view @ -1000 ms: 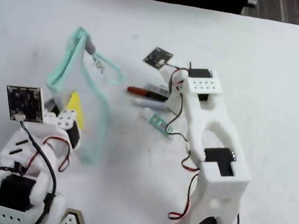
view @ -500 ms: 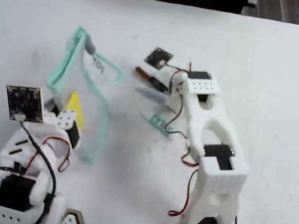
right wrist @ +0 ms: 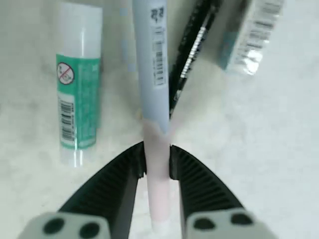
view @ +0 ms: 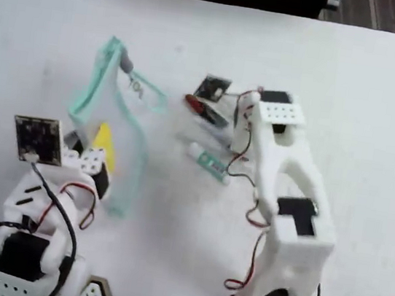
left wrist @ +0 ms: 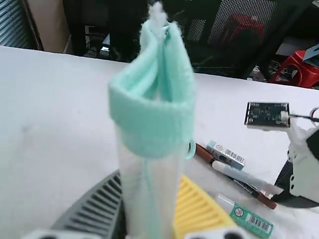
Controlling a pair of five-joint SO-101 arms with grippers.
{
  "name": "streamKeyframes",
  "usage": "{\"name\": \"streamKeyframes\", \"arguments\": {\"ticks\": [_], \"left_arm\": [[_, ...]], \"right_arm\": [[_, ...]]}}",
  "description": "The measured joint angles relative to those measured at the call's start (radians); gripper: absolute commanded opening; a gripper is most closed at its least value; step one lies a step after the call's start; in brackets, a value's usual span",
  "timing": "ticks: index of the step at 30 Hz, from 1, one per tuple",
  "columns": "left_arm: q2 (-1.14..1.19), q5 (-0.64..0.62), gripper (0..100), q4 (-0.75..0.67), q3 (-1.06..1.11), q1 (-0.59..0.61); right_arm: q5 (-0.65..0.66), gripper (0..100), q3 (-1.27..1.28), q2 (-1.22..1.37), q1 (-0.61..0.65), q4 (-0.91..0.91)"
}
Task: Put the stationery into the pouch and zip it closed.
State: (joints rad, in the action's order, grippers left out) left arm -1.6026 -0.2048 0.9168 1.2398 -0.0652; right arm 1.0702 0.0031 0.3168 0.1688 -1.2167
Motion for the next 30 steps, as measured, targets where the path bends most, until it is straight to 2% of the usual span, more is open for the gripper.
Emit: {"name": "streamKeyframes", "arguments": {"ticks": [9,20,23,30], "left_arm": [[-0.002,0.120,2,-0.002,0.000,-0.164],[-0.002,0.121,2,-0.002,0.000,-0.304],[-0.002,0.121,2,-0.002,0.000,-0.322],[-0.002,0.121,2,-0.002,0.000,-0.322]], "right_arm": [[-0.212,1.7,0.000,-0.434,0.000,-0.115],[-0.582,1.7,0.000,-0.884,0.002,-0.153],[-0.651,1.7,0.000,-1.013,0.057,-0.153],[-0.713,1.7,0.000,-1.293,0.310,-0.109]]}}
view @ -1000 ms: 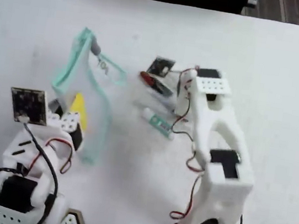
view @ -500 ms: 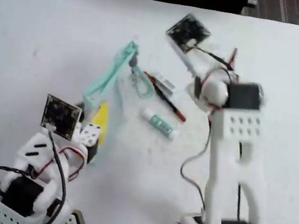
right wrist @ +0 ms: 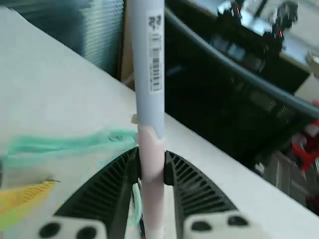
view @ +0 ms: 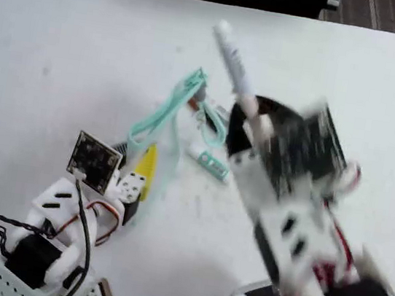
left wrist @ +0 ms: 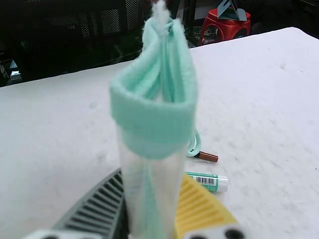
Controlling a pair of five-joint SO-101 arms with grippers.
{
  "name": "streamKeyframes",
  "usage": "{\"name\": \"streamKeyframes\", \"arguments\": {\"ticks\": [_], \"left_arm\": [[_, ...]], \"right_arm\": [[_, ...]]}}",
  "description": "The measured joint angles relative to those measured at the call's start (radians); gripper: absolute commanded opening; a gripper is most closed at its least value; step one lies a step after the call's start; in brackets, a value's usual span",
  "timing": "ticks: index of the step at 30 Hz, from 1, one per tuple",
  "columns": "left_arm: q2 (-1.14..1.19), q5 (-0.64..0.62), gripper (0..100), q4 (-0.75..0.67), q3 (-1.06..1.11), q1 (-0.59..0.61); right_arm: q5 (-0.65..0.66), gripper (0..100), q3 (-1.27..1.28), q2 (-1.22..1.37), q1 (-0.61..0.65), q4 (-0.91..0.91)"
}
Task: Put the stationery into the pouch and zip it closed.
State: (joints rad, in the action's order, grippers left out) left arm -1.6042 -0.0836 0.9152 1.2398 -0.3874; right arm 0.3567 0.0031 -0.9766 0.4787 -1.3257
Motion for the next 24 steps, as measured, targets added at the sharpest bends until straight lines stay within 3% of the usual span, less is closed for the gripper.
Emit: {"name": "streamKeyframes", "arguments": {"ticks": [8,13,18,24], "left_arm": [[0.000,0.000,3,0.000,0.000,0.000],[0.000,0.000,22,0.003,0.000,0.000],[0.000,0.000,21,0.037,-0.002,-0.008],[0.000,0.000,21,0.040,0.000,-0.011]], "right_arm": [[-0.069,1.7,-0.002,-0.028,0.089,0.141],[-0.150,1.7,-0.002,0.018,0.095,0.206],[-0.241,1.7,-0.002,0.049,0.100,0.229],[-0.270,1.7,-0.002,0.098,0.255,0.229]]}}
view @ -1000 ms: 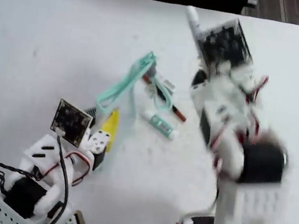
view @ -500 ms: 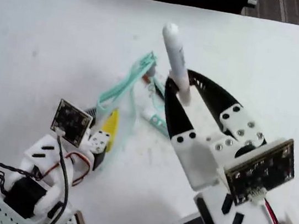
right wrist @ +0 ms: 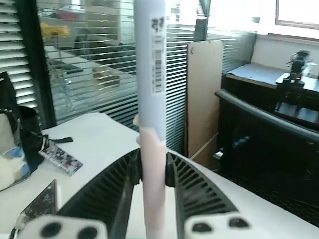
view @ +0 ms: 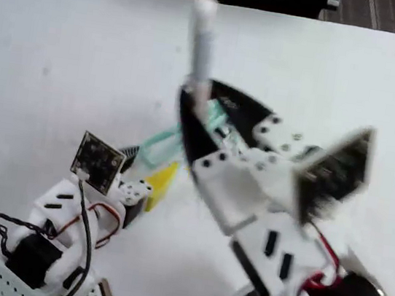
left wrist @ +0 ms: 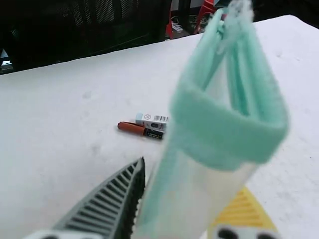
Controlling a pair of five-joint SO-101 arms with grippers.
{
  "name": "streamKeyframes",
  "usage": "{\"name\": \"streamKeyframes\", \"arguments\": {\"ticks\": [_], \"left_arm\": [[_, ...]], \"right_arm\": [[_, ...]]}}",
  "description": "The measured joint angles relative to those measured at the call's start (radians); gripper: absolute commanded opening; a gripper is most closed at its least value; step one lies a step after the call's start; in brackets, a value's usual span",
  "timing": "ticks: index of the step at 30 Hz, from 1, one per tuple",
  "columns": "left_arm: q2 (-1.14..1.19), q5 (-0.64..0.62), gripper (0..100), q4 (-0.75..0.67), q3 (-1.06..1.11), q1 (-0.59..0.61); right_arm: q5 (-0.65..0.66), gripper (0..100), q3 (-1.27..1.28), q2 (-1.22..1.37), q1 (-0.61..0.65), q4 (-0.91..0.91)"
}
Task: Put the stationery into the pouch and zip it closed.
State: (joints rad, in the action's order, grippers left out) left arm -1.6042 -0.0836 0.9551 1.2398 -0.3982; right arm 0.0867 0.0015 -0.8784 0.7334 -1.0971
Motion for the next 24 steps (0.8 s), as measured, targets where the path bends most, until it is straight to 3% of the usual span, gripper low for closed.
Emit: {"name": "streamKeyframes", "arguments": {"ticks": [10,24], "left_arm": [[0.000,0.000,21,0.000,0.000,0.000],[0.000,0.000,21,0.000,0.000,0.000]], "right_arm": [[-0.009,1.7,0.098,0.103,0.031,-0.002],[-0.011,1.7,0.373,0.043,0.025,0.153]]}}
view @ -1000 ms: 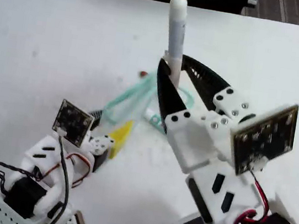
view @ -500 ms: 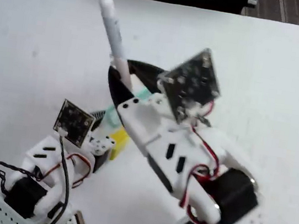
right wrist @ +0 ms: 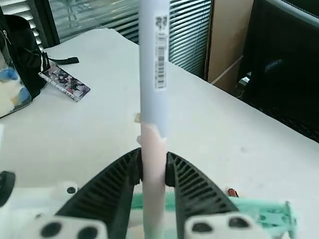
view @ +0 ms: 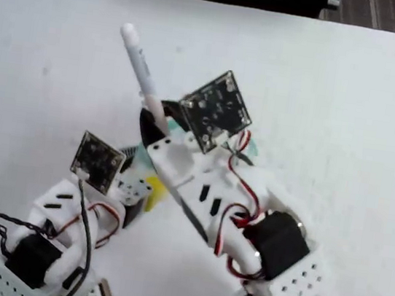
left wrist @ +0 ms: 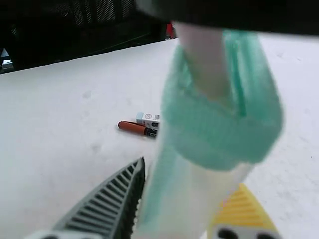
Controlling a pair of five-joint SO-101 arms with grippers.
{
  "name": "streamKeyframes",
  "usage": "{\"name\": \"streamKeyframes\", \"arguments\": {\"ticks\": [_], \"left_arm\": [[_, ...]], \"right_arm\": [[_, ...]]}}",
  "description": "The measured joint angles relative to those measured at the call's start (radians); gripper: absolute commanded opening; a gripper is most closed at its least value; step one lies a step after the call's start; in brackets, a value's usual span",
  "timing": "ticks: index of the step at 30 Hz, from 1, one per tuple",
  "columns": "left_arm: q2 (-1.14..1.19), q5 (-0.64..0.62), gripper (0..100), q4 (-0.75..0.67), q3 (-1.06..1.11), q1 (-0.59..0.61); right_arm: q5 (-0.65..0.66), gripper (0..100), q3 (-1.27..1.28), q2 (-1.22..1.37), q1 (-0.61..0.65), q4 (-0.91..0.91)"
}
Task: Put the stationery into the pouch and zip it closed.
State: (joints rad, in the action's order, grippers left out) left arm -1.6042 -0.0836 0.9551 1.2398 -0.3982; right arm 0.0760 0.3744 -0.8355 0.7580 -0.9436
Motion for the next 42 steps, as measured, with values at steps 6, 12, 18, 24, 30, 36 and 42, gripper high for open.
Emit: {"name": "streamKeyframes", "arguments": {"ticks": [6,12,18,24,30,36,42], "left_arm": [[0.002,0.000,21,0.000,0.000,0.000],[0.000,0.000,21,-0.018,0.015,0.006],[0.002,-0.044,21,-0.021,0.015,0.060],[0.009,-0.058,21,-0.032,0.015,0.078],[0.012,-0.058,21,-0.032,0.015,0.087],[0.014,-0.058,16,-0.032,0.015,0.087],[0.017,-0.035,3,-0.032,0.015,0.087]], "right_arm": [[0.000,1.7,0.081,0.002,-0.002,0.173],[0.000,1.7,0.132,-0.025,-0.006,0.126],[0.000,14.2,0.138,-0.117,-0.003,0.009],[0.074,34.7,0.138,-0.147,-0.002,-0.054],[0.098,28.6,0.026,-0.149,-0.006,-0.117],[0.098,18.0,-0.153,-0.072,-0.181,-0.189],[0.103,3.4,-0.173,0.233,-0.433,-0.227]]}}
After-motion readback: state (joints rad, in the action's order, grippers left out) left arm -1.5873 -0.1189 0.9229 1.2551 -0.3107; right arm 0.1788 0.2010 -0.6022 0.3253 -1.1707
